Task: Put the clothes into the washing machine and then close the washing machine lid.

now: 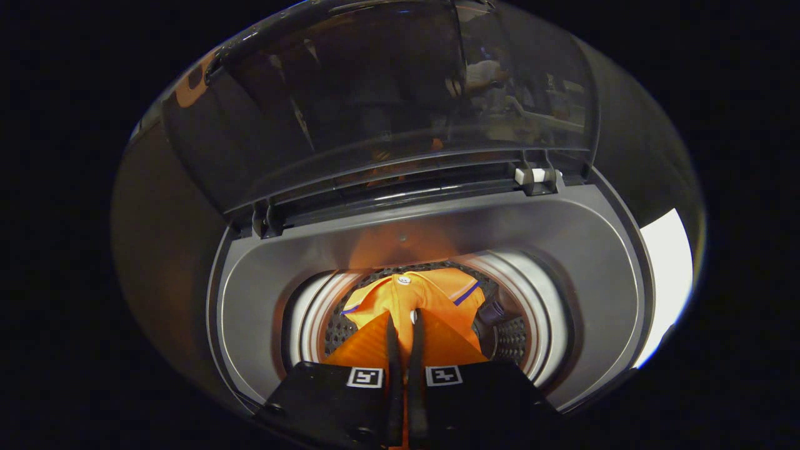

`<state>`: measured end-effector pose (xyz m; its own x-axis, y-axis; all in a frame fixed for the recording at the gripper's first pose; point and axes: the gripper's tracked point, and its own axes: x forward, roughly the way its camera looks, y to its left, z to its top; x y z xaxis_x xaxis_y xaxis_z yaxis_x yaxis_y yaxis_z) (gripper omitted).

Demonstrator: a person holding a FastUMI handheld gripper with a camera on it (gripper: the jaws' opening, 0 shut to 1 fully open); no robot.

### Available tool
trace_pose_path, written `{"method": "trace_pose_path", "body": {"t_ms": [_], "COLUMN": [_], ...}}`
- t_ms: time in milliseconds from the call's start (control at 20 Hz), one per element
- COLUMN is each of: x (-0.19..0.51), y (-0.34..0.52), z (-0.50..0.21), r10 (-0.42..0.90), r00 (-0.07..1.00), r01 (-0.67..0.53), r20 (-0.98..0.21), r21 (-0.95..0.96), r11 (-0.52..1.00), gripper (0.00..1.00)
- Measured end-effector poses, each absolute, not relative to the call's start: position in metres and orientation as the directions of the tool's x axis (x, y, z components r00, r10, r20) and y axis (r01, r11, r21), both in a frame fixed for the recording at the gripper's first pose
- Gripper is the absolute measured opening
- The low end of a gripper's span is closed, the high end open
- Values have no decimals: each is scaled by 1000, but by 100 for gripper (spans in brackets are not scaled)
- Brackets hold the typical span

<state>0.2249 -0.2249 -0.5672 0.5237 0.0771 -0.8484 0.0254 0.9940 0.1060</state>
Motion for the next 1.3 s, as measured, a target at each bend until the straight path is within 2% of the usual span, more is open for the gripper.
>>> {"method": "trace_pose_path", "body": {"t_ms": [50, 100, 300, 800, 1300], "x": [226, 228, 221, 216, 223], "y": [-225, -226, -225, -225, -221], "z": [-565, -570, -571, -552, -470], "r10": [74, 68, 74, 67, 67], "r00": [525, 530, 516, 554, 677], "r01": [29, 33, 20, 28, -6], "r20": [-848, -845, -854, -830, -733], "r21": [105, 100, 99, 100, 86], "r11": [994, 994, 995, 995, 996], "gripper": [14, 26, 100, 100, 99]}}
